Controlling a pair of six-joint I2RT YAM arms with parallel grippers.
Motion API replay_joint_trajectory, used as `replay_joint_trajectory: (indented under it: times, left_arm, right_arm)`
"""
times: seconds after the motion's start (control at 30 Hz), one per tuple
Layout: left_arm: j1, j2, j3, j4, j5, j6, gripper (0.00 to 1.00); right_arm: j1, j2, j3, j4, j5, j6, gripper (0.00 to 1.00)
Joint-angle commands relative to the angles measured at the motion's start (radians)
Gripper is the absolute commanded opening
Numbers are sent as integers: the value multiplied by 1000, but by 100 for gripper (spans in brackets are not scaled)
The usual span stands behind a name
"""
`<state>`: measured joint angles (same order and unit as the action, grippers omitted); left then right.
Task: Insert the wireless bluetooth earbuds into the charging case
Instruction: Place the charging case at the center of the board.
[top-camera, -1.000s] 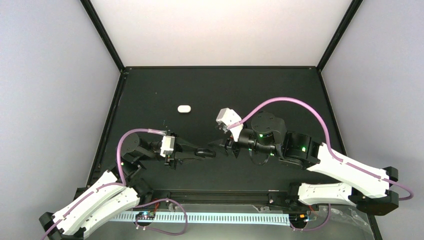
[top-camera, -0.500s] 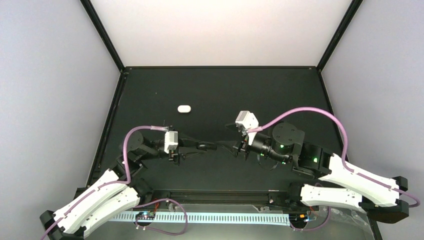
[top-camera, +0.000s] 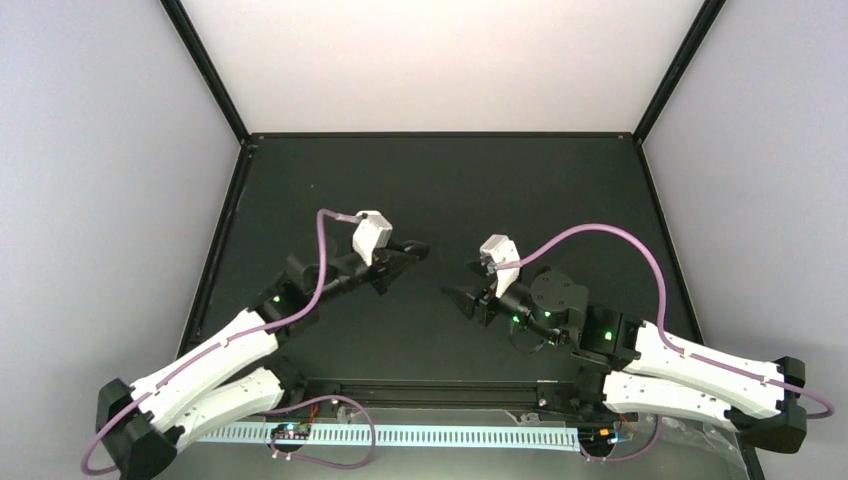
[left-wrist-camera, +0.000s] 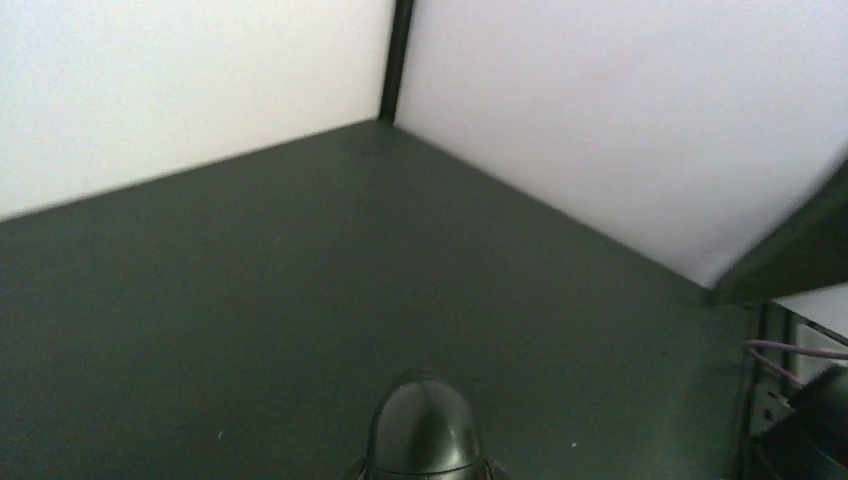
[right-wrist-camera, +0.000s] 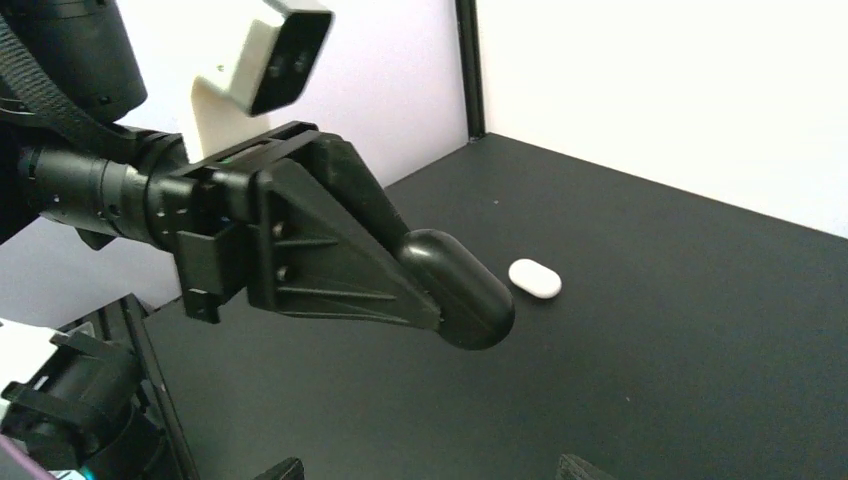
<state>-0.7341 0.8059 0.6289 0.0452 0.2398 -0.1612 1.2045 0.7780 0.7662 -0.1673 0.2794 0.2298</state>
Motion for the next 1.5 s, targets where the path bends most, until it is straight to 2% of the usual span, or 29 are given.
replay_joint_trajectory:
  times: [0.0, 0.1, 0.27, 0.4, 0.7, 0.8, 1.13, 1.47]
  left_arm:
    - [33, 86, 58, -59, -127, -147, 1]
    - [107, 140, 40, -41, -116, -237, 1]
    - [318, 234, 18, 31, 76, -402, 1]
    - [416, 316, 84, 9, 161, -423, 1]
    - [521, 466, 173, 19, 163, -427, 2]
    - [555, 561, 178, 38, 193, -454, 2]
    - [585, 732, 153, 83, 276, -522, 2]
    - [616, 802, 153, 94, 291, -537, 2]
  right_arm:
    - [-2, -40, -57, 39, 82, 42, 66]
    - [-2, -58, -90, 51, 99, 50, 66]
    - [-2, -88, -136, 45, 91, 73, 66]
    - [-2, -129, -194, 45, 132, 65, 66]
    - [-2, -238, -283, 18, 189, 90, 66]
    - [-2, -250, -288, 18, 207, 83, 66]
    - [-3, -228, -288, 34, 201, 89, 67]
    - [-2, -153, -275, 45, 108, 177, 66]
